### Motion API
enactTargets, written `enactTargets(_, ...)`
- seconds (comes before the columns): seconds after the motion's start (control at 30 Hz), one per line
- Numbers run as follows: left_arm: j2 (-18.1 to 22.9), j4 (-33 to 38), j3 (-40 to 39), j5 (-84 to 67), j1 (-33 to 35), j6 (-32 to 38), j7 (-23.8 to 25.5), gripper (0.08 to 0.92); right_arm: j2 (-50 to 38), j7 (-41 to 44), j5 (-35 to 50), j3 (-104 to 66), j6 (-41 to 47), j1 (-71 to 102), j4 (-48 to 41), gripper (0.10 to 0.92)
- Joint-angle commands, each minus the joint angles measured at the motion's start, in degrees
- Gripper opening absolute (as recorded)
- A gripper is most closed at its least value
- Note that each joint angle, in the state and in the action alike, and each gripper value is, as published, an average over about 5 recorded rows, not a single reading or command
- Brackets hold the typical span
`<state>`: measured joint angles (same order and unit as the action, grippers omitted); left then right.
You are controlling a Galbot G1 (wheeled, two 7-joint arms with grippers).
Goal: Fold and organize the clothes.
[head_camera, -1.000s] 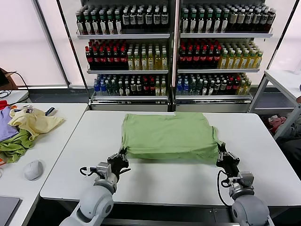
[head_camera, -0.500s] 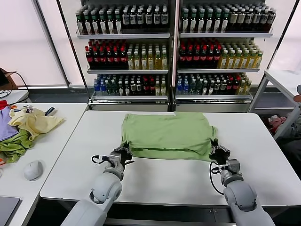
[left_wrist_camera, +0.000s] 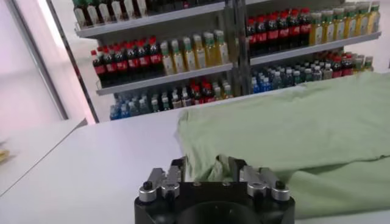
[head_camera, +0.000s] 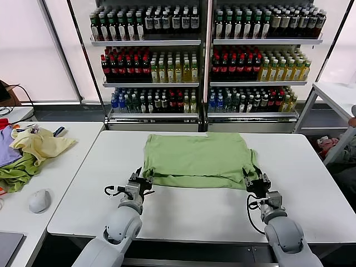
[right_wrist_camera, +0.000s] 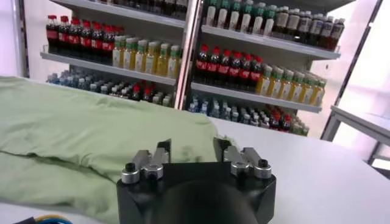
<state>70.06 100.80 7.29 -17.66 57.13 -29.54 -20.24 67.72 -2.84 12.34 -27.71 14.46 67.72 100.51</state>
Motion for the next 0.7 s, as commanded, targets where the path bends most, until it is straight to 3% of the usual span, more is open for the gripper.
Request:
enactTargets(0.03,0.45,-1.7,1.02,-2.76,0.69,-0.78,-0.77,0.728,0.57,-2.44,1.98,-1.99,2.4,2.05,-0.04,0.746)
enactTargets(0.17,1.04,-3.77,0.46,-3.75,-1.25,-1.46,-1.1,0.808,1.02,-3.99,3.57,-1.32,4.92,0.59,-1.76,0.813)
enactTargets(0.27,1.32,-4.98,0.0,-4.27,-2.37,-1.79,-1.28,0.811,1.22,-4.77,4.39,-0.36,7.03,-0.22,-2.98,0.821)
enactTargets(0.47,1.55,-6.65,-0.88,-5.49,-3.52,-2.28,-1.47,0.688,1.75,-6.07,7.04,0.79,9.29,-1.5,-5.23,0.785)
enactTargets(0.7,2.29,-6.98,-1.64,-5.47,-3.67,-3.02,-1.52,0.48,1.5,-5.16,9.41,1.09,7.86,-1.49,-5.33,0.587)
